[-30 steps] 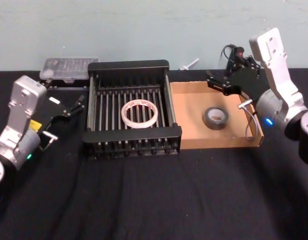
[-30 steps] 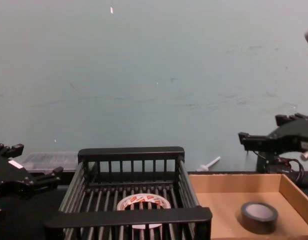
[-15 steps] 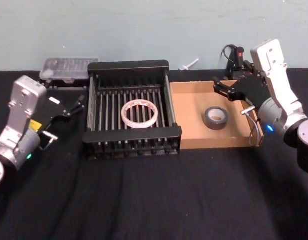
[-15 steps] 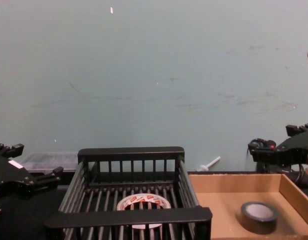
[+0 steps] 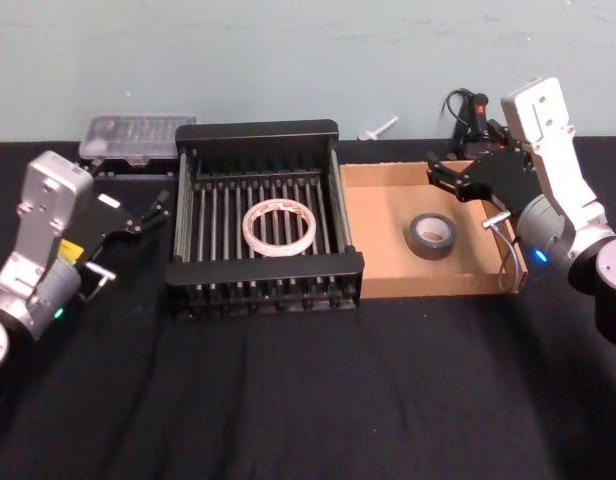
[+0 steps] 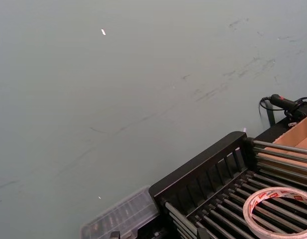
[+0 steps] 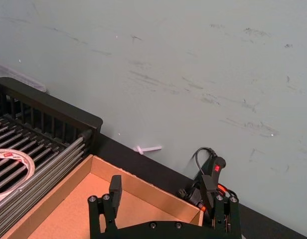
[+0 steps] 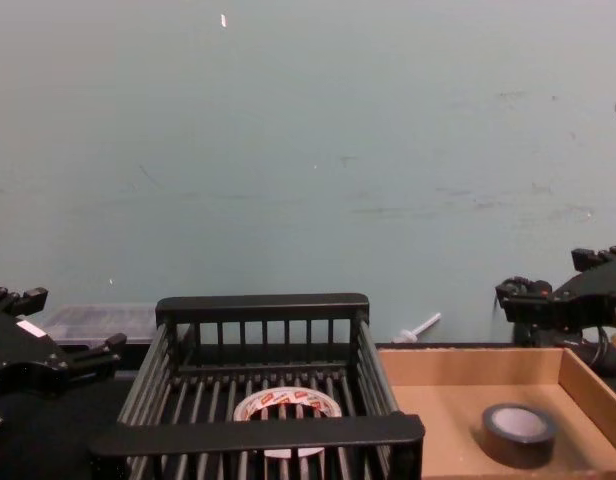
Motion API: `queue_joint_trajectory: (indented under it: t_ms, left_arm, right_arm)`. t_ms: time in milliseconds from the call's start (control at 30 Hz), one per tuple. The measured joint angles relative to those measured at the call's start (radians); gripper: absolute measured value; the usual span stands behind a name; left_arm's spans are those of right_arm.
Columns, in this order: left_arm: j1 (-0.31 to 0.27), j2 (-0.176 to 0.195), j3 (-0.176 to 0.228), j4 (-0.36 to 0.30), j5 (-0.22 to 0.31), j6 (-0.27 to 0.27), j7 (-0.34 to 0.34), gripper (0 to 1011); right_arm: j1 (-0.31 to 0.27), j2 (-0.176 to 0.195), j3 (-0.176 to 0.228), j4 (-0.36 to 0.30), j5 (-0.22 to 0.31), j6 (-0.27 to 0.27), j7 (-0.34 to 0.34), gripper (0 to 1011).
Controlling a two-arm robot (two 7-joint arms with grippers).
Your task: Pick up the white tape and place it into the black box , Pick up the silver tape and place it into the brown box.
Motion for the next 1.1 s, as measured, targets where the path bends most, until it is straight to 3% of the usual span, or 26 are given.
queue_joint_trajectory:
  t_ms: [1100]
  left_arm:
    - [0.000,0.000,0.000,0.000,0.000,0.000,0.000,1001]
  right_arm:
    - [0.000,0.001,-0.001,-0.001,0.002,0.001,0.001,1002]
